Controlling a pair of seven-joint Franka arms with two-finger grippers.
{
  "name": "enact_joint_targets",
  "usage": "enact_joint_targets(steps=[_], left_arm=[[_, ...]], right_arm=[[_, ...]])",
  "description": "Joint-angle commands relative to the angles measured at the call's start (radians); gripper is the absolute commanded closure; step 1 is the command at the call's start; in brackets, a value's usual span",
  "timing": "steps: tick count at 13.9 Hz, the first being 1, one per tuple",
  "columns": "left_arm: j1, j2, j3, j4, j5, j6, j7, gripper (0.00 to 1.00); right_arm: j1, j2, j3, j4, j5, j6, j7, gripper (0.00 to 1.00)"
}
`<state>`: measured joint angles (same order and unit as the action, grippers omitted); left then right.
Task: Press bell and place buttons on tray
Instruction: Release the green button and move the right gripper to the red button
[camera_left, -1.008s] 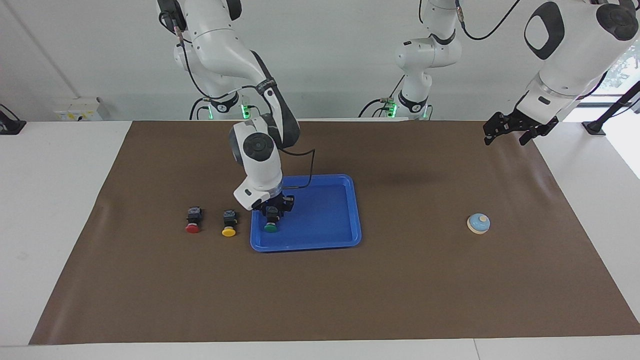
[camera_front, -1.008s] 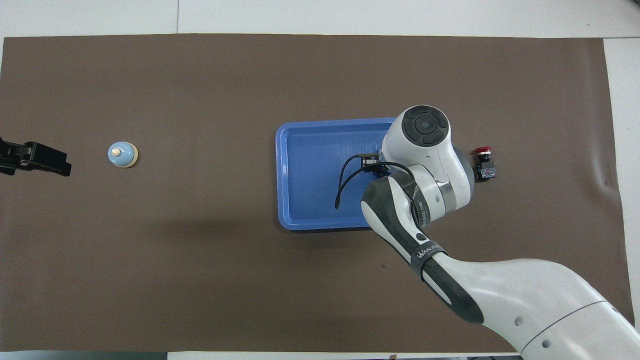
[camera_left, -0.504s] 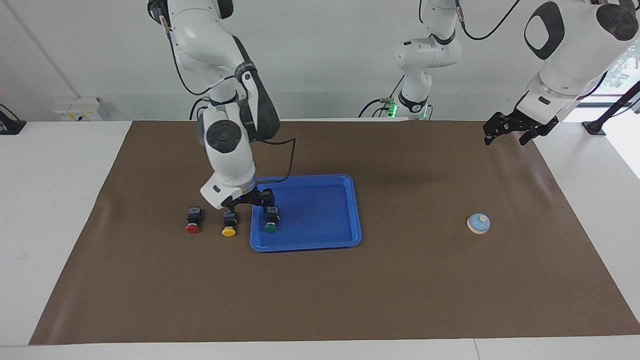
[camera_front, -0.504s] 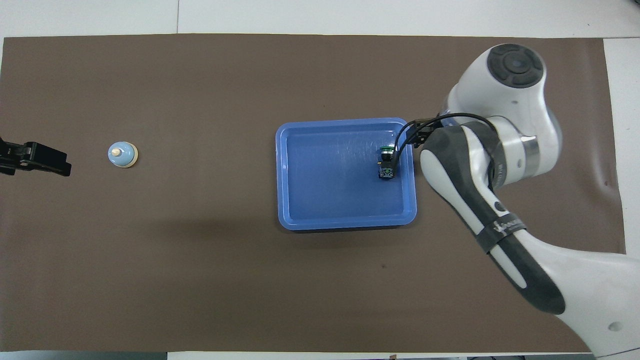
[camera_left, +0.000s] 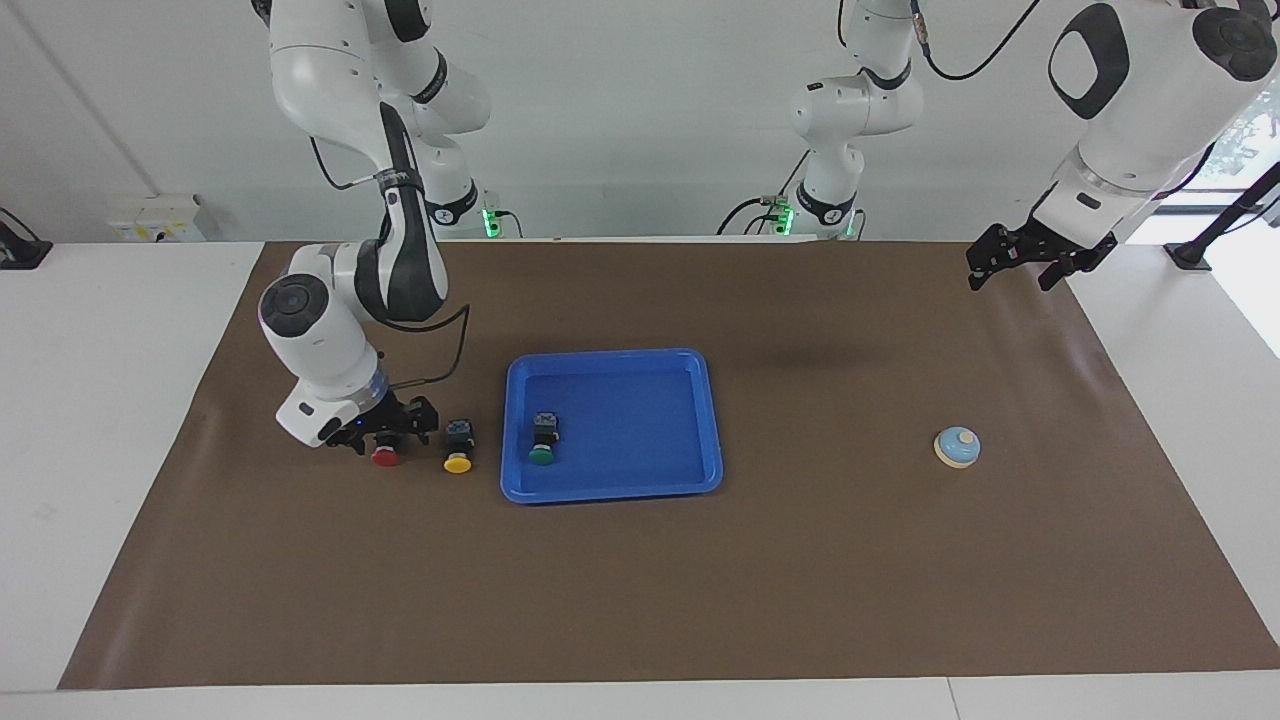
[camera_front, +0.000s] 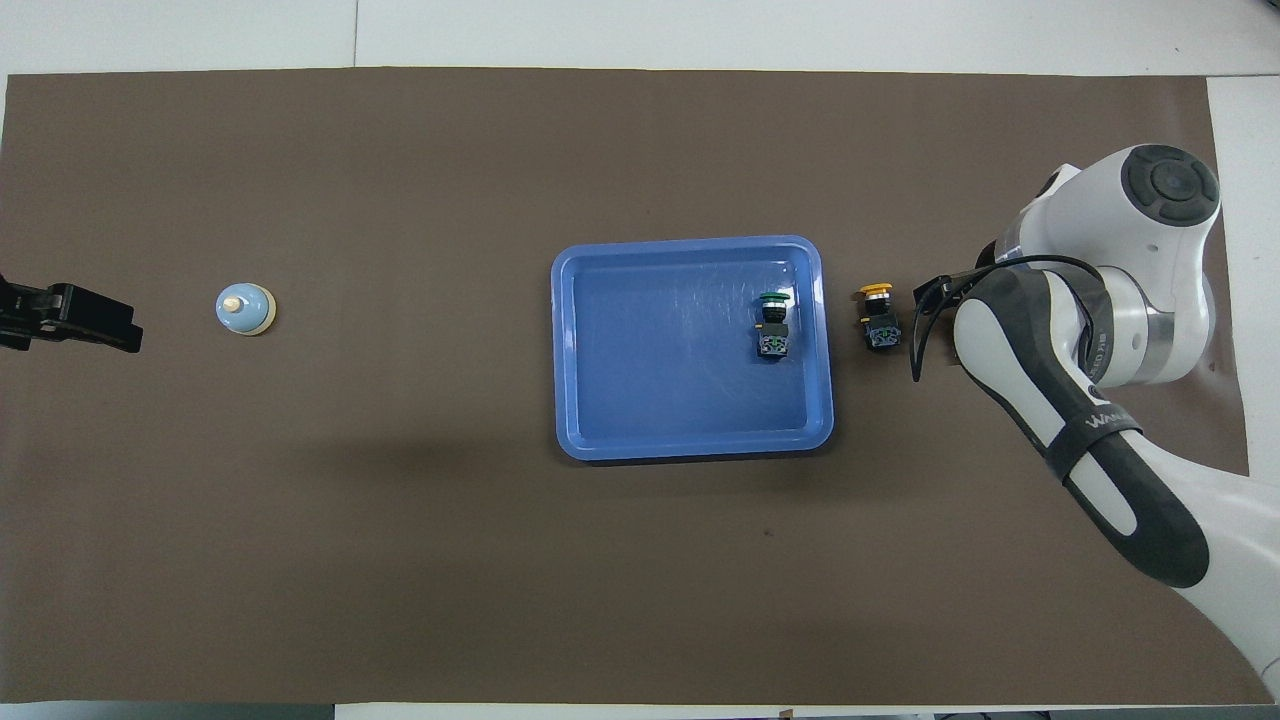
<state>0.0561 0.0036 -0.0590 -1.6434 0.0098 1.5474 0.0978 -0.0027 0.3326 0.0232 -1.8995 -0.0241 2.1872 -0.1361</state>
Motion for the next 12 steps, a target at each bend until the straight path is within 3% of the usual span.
enact_joint_targets(steps=[1, 6, 10, 11, 12], left_arm=[[-0.007, -0.017, 0.008, -0.009, -0.011, -0.007, -0.009, 0.0], [-0.007, -0.017, 0.008, -0.009, -0.011, -0.007, -0.009, 0.0], [-0.007, -0.017, 0.008, -0.009, -0.011, -0.007, -0.009, 0.0], [-0.007, -0.017, 0.008, -0.009, -0.011, -0.007, -0.009, 0.0], [-0.007, -0.017, 0.008, -0.009, -0.011, -0.007, -0.009, 0.0]], right_arm=[[-0.034, -0.05, 0.012, -0.082, -0.005, 0.042, -0.069, 0.0], [-0.059, -0.047, 0.012, -0.139, -0.002, 0.115, -0.068, 0.0], [-0.049, -0.046, 0.014, -0.148, -0.002, 0.114, 0.073, 0.0], [-0.045, -0.047, 0.012, -0.154, -0.002, 0.112, 0.105, 0.01], [-0.042, -0.049, 0.012, -0.161, -0.003, 0.112, 0.125, 0.1]])
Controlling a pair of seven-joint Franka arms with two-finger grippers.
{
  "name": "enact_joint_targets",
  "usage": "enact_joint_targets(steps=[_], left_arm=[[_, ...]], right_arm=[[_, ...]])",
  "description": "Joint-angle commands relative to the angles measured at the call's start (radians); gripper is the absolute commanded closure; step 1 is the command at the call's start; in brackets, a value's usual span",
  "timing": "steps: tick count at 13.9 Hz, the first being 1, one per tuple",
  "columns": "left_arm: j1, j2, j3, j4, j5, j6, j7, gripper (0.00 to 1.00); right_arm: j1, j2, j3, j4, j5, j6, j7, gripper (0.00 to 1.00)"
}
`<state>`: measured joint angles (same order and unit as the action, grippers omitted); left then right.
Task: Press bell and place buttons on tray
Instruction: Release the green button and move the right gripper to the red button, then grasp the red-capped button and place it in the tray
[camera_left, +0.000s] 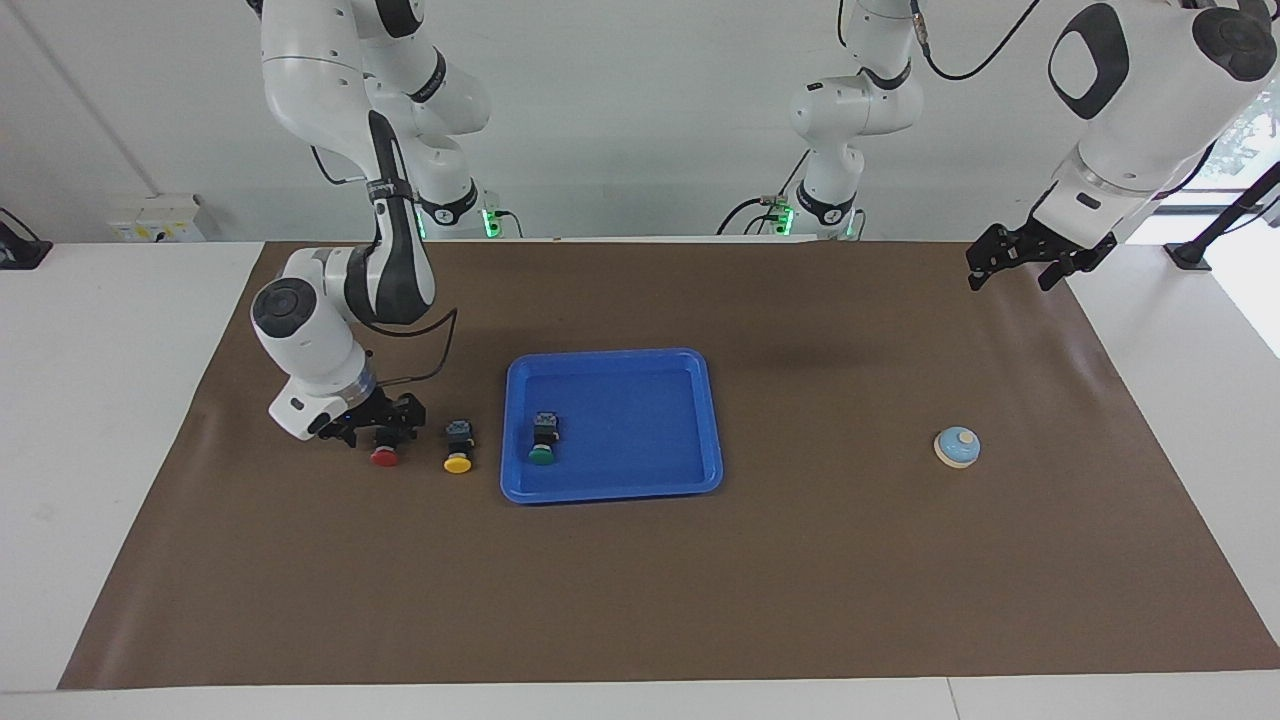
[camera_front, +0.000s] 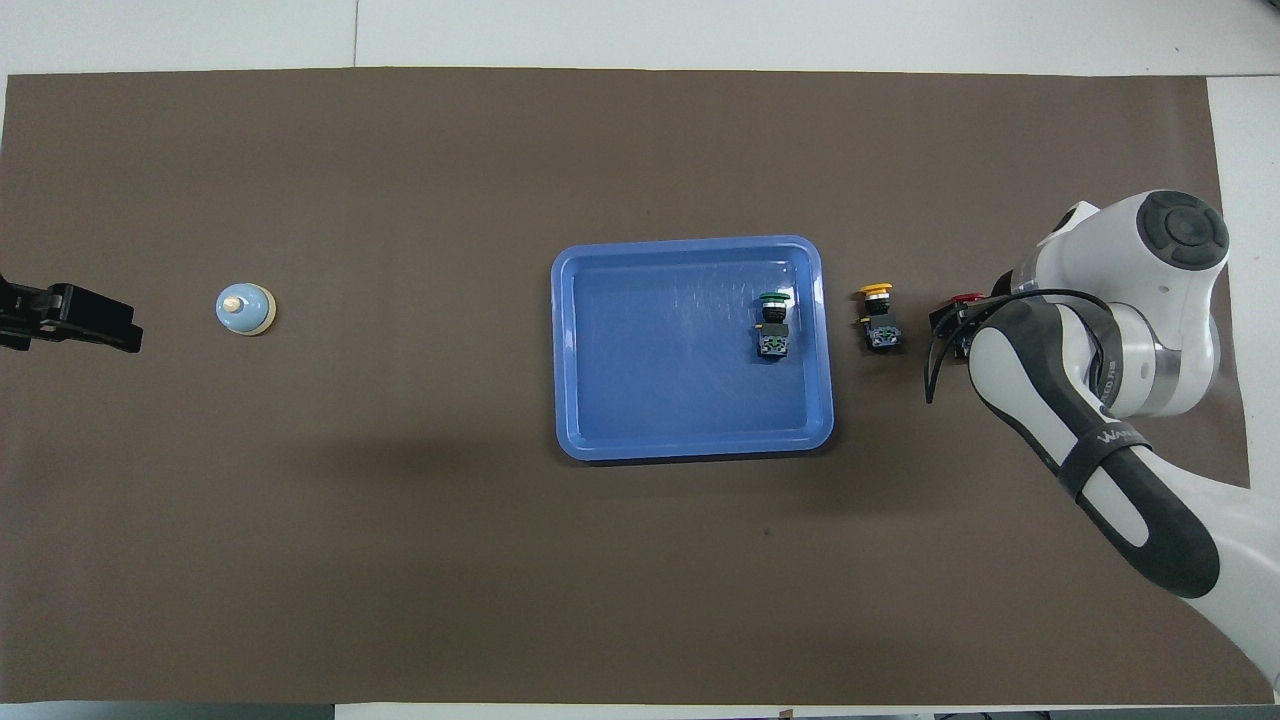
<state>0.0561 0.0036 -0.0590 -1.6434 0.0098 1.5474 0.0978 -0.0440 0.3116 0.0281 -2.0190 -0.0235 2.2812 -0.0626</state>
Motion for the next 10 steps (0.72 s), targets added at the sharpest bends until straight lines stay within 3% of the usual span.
enact_joint_targets(steps=[1, 2, 3, 6, 8, 10], left_arm=[[-0.007, -0.017, 0.008, -0.009, -0.011, -0.007, -0.009, 0.0], [-0.007, -0.017, 0.008, -0.009, -0.011, -0.007, -0.009, 0.0], [-0.007, -0.017, 0.008, -0.009, -0.011, -0.007, -0.009, 0.0], [-0.007, -0.017, 0.008, -0.009, -0.011, -0.007, -0.009, 0.0], [-0.007, -0.017, 0.008, -0.009, -0.011, -0.007, -0.009, 0.0], [-0.007, -0.017, 0.008, -0.009, -0.011, -0.007, -0.009, 0.0]], right_arm=[[-0.001, -0.028, 0.009, -0.047, -0.004, 0.02, 0.055, 0.32], [-0.001, -0.029, 0.009, -0.052, -0.003, 0.021, 0.058, 0.68], [-0.001, -0.029, 0.009, -0.052, -0.004, 0.02, 0.052, 0.98], [-0.001, -0.035, 0.015, -0.021, -0.004, 0.005, 0.046, 1.0], [0.018, -0.048, 0.033, 0.084, 0.003, -0.115, 0.069, 1.0], [0.113, -0.022, 0.035, 0.221, 0.01, -0.23, 0.23, 1.0]])
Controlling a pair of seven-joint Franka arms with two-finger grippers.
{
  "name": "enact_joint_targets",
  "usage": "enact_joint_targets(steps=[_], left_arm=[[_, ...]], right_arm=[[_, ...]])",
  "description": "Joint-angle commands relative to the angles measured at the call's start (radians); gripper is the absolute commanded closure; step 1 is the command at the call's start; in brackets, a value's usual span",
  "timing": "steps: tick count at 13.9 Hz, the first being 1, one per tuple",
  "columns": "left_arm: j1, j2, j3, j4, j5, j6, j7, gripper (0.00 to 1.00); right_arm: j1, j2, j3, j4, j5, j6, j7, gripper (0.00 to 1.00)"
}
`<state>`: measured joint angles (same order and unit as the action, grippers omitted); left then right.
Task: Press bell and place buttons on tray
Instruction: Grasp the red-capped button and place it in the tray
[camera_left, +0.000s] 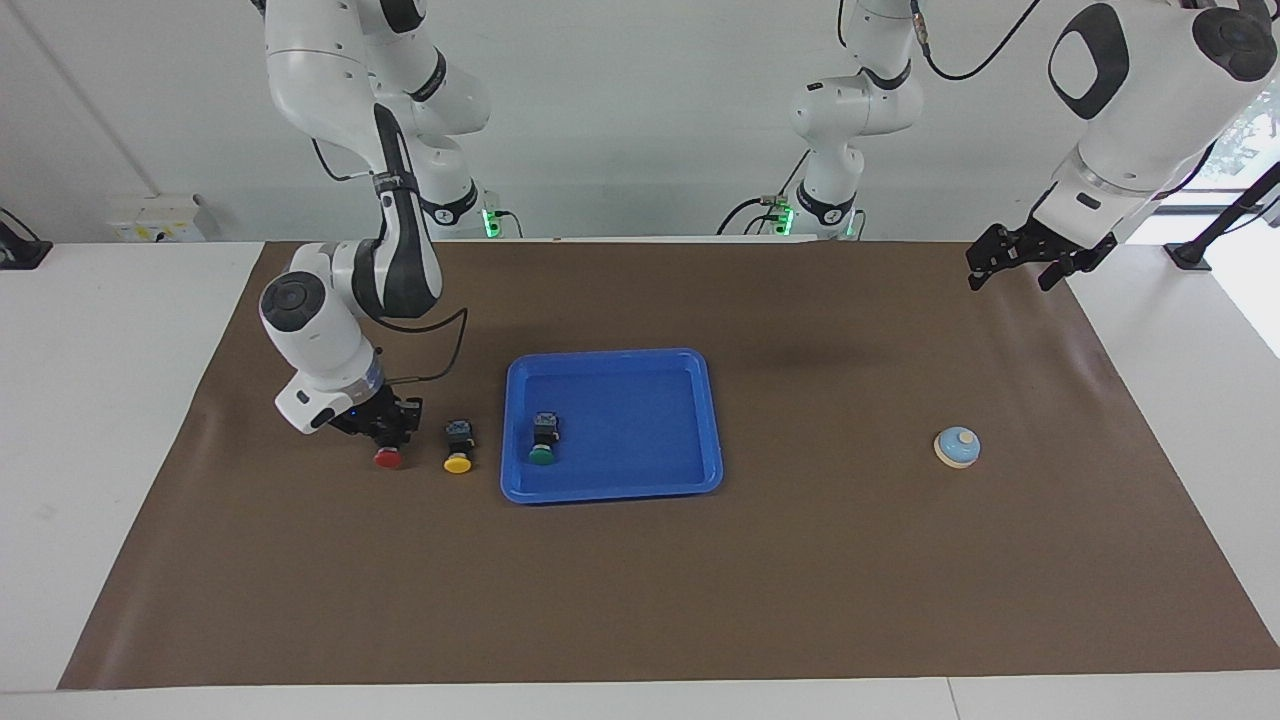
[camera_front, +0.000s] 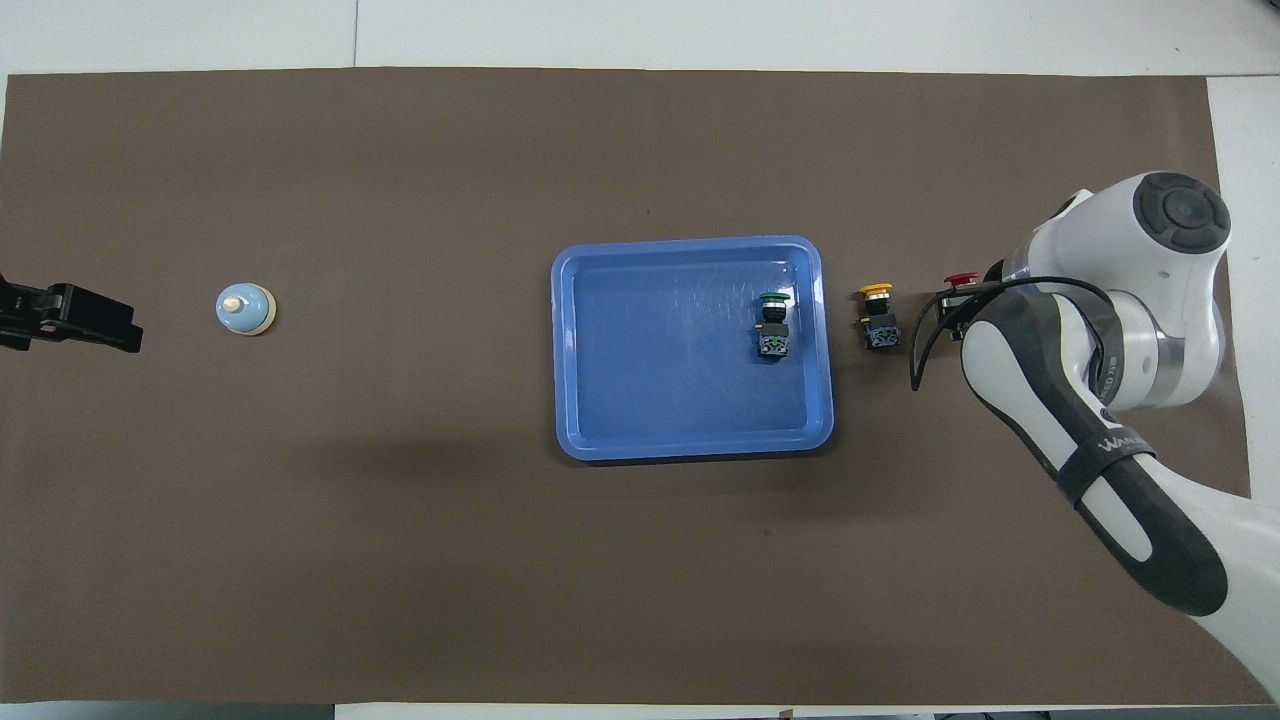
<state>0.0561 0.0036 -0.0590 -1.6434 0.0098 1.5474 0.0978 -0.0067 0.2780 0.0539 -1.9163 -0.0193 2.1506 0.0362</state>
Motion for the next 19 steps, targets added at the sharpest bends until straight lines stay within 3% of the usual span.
enact_joint_targets(steps=[1, 3, 6, 13, 14, 15, 19], left_arm=[[-0.007, -0.017, 0.008, -0.009, -0.011, -0.007, -0.009, 0.0], [-0.007, -0.017, 0.008, -0.009, -0.011, -0.007, -0.009, 0.0], [-0.007, -0.017, 0.008, -0.009, -0.011, -0.007, -0.009, 0.0], [-0.007, -0.017, 0.008, -0.009, -0.011, -0.007, -0.009, 0.0], [-0.007, -0.017, 0.008, -0.009, -0.011, -0.007, -0.009, 0.0], [-0.007, -0.017, 0.008, -0.009, -0.011, -0.007, -0.009, 0.0], [-0.007, -0.017, 0.008, -0.009, -0.011, -0.007, -0.009, 0.0]], right_arm=[[0.147, 0.027, 0.008, 0.153, 0.004, -0.103, 0.248, 1.0], [0.29, 0.09, 0.007, 0.219, 0.004, -0.103, 0.423, 1.0], [0.411, 0.216, 0.009, 0.356, 0.012, -0.112, 0.568, 1.0], [0.441, 0.213, 0.011, 0.205, 0.018, 0.073, 0.577, 1.0], [0.441, 0.208, 0.011, 0.189, 0.019, 0.087, 0.577, 0.57], [0.441, 0.207, 0.009, 0.195, 0.018, 0.074, 0.579, 0.01], [0.424, 0.192, -0.003, 0.299, -0.007, -0.118, 0.548, 0.0]])
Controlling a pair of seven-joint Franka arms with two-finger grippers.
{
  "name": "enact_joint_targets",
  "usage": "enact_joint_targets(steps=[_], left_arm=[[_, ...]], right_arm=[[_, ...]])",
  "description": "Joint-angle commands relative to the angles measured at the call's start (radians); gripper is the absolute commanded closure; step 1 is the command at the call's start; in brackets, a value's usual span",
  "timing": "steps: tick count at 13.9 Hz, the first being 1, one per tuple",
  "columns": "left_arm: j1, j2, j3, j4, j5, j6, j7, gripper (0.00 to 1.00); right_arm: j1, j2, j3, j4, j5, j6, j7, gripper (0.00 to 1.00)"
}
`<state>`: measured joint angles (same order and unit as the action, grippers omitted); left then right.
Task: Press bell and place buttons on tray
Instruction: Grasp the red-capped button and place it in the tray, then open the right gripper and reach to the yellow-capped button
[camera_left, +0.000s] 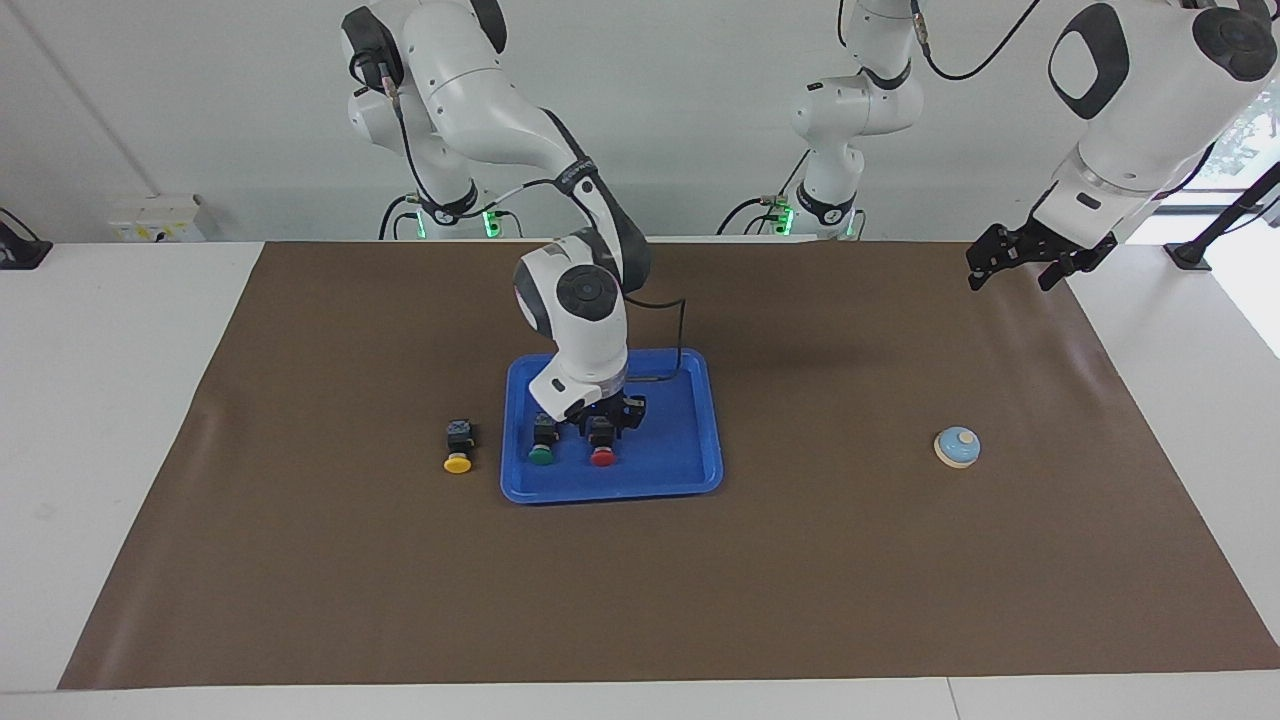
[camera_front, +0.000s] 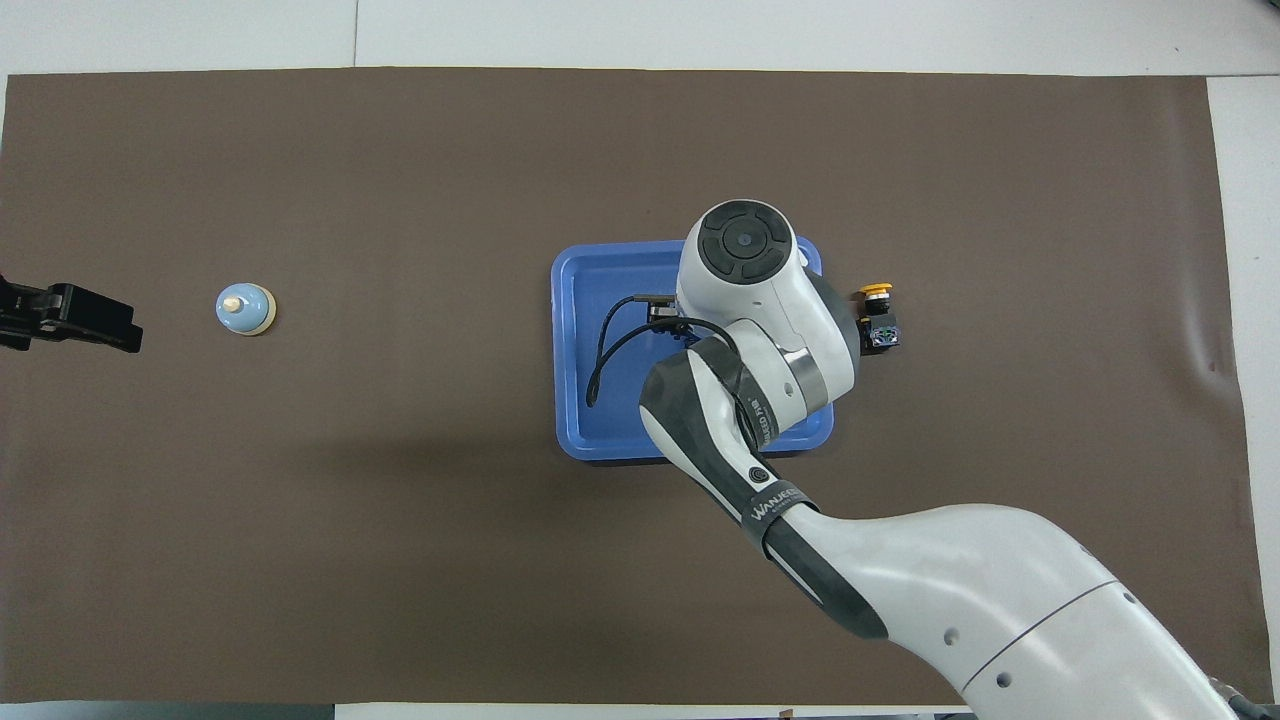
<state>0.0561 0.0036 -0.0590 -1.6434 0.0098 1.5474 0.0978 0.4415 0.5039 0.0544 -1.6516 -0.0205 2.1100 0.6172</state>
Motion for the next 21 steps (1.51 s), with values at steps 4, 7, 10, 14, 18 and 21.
enact_joint_targets(steps=[4, 7, 10, 14, 18, 21], left_arm=[[-0.007, -0.017, 0.008, -0.009, -0.011, -0.007, -0.009, 0.0], [-0.007, -0.017, 0.008, -0.009, -0.011, -0.007, -0.009, 0.0], [-0.007, -0.017, 0.008, -0.009, -0.011, -0.007, -0.009, 0.0], [-0.007, -0.017, 0.008, -0.009, -0.011, -0.007, -0.009, 0.0], [-0.007, -0.017, 0.008, -0.009, -0.011, -0.007, -0.009, 0.0], [-0.007, -0.017, 0.008, -0.009, -0.011, -0.007, -0.009, 0.0]], right_arm=[[-0.169, -0.152, -0.014, -0.005, -0.01, -0.151, -0.235, 0.0], [-0.306, -0.209, -0.014, -0.133, -0.015, -0.104, -0.391, 0.0], [-0.398, -0.234, -0.013, -0.259, -0.013, 0.055, -0.53, 0.0], [-0.36, -0.234, -0.013, -0.318, -0.013, 0.12, -0.542, 0.0], [-0.346, -0.234, -0.011, -0.33, -0.013, 0.127, -0.576, 0.0], [-0.342, -0.228, -0.01, -0.371, -0.013, 0.169, -0.571, 0.0]])
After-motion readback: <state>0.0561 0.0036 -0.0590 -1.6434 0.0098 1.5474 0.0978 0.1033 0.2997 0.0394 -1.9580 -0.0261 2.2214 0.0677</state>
